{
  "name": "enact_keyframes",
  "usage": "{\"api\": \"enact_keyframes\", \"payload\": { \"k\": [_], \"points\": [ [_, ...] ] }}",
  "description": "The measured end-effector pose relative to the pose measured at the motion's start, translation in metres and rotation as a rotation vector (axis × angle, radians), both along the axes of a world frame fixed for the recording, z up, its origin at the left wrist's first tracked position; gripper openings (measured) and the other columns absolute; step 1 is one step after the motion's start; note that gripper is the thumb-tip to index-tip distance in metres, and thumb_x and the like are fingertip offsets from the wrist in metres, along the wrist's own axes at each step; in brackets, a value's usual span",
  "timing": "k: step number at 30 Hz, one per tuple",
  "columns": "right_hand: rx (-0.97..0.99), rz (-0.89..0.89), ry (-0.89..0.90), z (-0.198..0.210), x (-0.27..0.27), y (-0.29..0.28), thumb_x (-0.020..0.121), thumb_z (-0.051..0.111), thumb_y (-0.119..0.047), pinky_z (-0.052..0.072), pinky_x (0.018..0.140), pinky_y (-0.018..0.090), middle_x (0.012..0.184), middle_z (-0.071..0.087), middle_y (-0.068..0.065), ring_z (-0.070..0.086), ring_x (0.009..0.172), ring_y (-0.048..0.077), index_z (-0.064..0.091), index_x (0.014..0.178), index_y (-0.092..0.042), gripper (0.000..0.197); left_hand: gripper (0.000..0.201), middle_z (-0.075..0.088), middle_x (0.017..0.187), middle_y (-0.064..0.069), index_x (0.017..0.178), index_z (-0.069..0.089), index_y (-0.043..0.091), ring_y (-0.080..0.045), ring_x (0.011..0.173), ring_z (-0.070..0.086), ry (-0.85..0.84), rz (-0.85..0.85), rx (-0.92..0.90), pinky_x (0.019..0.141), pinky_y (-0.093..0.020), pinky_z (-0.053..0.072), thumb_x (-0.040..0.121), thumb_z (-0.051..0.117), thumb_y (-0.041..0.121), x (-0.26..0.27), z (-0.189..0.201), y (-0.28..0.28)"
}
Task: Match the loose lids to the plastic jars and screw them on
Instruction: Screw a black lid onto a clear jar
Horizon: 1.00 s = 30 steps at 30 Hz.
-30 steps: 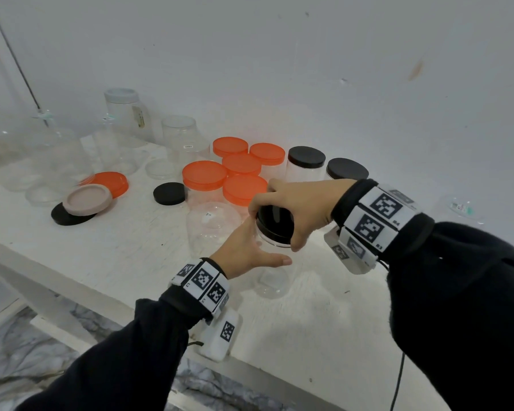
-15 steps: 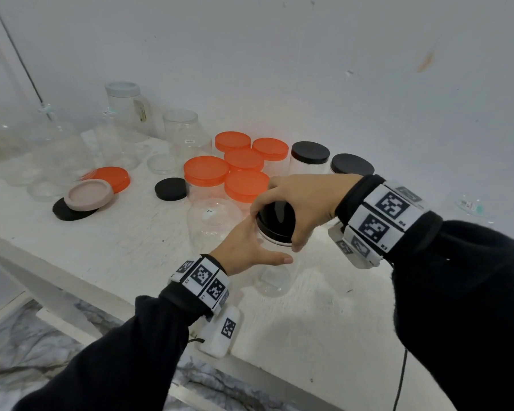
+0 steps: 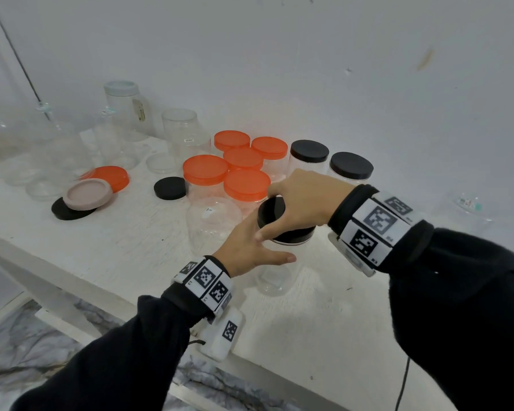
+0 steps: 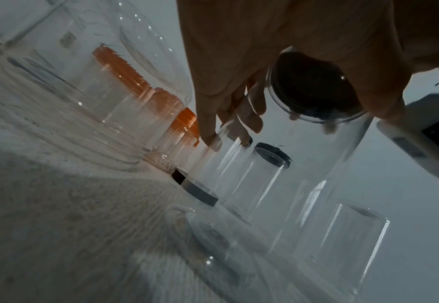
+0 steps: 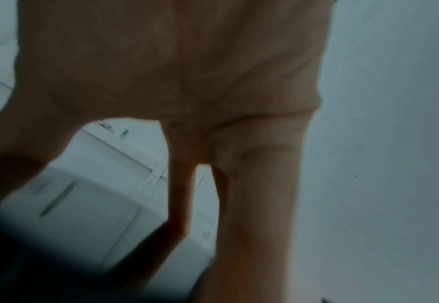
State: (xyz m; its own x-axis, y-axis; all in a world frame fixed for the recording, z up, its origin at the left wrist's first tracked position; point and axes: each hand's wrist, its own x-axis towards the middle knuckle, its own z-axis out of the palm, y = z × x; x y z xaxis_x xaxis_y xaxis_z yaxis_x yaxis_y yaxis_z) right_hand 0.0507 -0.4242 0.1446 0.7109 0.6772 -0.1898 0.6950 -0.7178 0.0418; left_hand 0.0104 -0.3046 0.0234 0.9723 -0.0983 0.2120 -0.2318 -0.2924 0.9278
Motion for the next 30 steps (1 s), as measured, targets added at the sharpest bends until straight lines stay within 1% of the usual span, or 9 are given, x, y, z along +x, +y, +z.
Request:
{"api": "enact_keyframes", "payload": {
  "k": [4, 7, 9, 13, 16, 19, 22, 26, 30],
  "points": [
    [-0.133, 0.124, 0.195, 0.017, 0.0, -0.005, 0.073, 0.075, -0.043, 0.047, 0.091, 0.036, 0.123, 0.038, -0.004, 0.044, 0.11, 0.016, 0.038, 0.135, -0.037, 0.073, 0.078, 0.05, 0.113, 0.023, 0.122, 0.036, 0.031, 0.017, 0.103, 0.048, -0.009, -0.002, 0.052, 0.082, 0.001, 0.036, 0.063, 0.085, 0.02, 0.001, 0.002, 0.001],
    [-0.075, 0.145, 0.162, 0.017, 0.002, -0.004, 0.07, 0.077, -0.037, 0.048, 0.087, 0.035, 0.117, 0.042, -0.003, 0.045, 0.105, 0.017, 0.045, 0.127, -0.039, 0.065, 0.079, 0.051, 0.114, 0.021, 0.123, 0.037, 0.03, 0.016, 0.104, 0.048, 0.003, 0.002, 0.027, 0.082, 0.001, 0.037, 0.062, 0.086, 0.022, 0.0, 0.0, 0.001],
    [-0.01, 0.106, 0.104, 0.01, 0.002, -0.004, 0.071, 0.073, -0.047, 0.048, 0.081, 0.032, 0.108, 0.047, -0.004, 0.048, 0.098, 0.016, 0.049, 0.122, -0.035, 0.058, 0.082, 0.053, 0.118, 0.017, 0.125, 0.038, 0.03, 0.011, 0.108, 0.049, 0.0, 0.009, 0.012, 0.085, -0.003, 0.039, 0.06, 0.087, 0.025, 0.001, -0.001, 0.0],
    [0.072, 0.018, -0.092, -0.007, -0.002, 0.001, 0.075, 0.059, -0.062, 0.048, 0.072, 0.03, 0.092, 0.055, -0.001, 0.054, 0.085, 0.017, 0.055, 0.112, -0.02, 0.057, 0.079, 0.051, 0.114, 0.024, 0.123, 0.037, 0.033, 0.022, 0.101, 0.047, -0.024, 0.022, -0.017, 0.082, 0.0, 0.038, 0.062, 0.085, 0.016, 0.0, -0.002, -0.003],
    [0.022, -0.026, -0.011, -0.003, 0.0, -0.003, 0.075, 0.055, -0.068, 0.048, 0.082, 0.033, 0.108, 0.052, -0.001, 0.052, 0.097, 0.018, 0.047, 0.126, -0.024, 0.068, 0.081, 0.05, 0.116, 0.024, 0.126, 0.037, 0.032, 0.022, 0.103, 0.045, -0.017, 0.008, -0.008, 0.083, 0.001, 0.036, 0.062, 0.085, 0.018, 0.001, -0.002, 0.0],
    [-0.064, 0.081, 0.243, 0.011, 0.003, -0.009, 0.073, 0.073, -0.046, 0.044, 0.096, 0.037, 0.13, 0.036, -0.002, 0.041, 0.116, 0.017, 0.03, 0.141, -0.035, 0.08, 0.077, 0.05, 0.114, 0.022, 0.118, 0.037, 0.038, 0.018, 0.103, 0.047, -0.012, -0.007, 0.024, 0.082, 0.001, 0.036, 0.061, 0.086, 0.021, 0.001, 0.0, 0.001],
    [0.016, 0.142, 0.221, 0.014, 0.001, -0.008, 0.069, 0.079, -0.031, 0.046, 0.088, 0.031, 0.114, 0.045, -0.006, 0.044, 0.106, 0.014, 0.047, 0.129, -0.037, 0.068, 0.077, 0.049, 0.112, 0.024, 0.121, 0.037, 0.032, 0.017, 0.102, 0.047, -0.008, 0.008, 0.04, 0.081, 0.002, 0.035, 0.063, 0.086, 0.021, 0.001, 0.0, 0.002],
    [0.111, 0.053, -0.013, -0.001, -0.003, -0.005, 0.072, 0.067, -0.059, 0.048, 0.077, 0.03, 0.082, 0.048, -0.014, 0.053, 0.091, 0.015, 0.058, 0.115, -0.024, 0.056, 0.082, 0.05, 0.115, 0.024, 0.125, 0.036, 0.031, 0.019, 0.104, 0.047, -0.012, 0.01, 0.008, 0.082, -0.001, 0.037, 0.062, 0.086, 0.02, 0.0, -0.003, 0.0],
    [0.078, -0.038, -0.067, -0.003, -0.003, -0.003, 0.073, 0.057, -0.069, 0.046, 0.077, 0.031, 0.102, 0.058, 0.001, 0.055, 0.095, 0.02, 0.054, 0.121, -0.019, 0.069, 0.08, 0.049, 0.115, 0.024, 0.128, 0.036, 0.028, 0.017, 0.105, 0.047, -0.001, -0.002, 0.012, 0.08, -0.001, 0.038, 0.065, 0.084, 0.016, 0.0, 0.0, 0.0]
  ]
}}
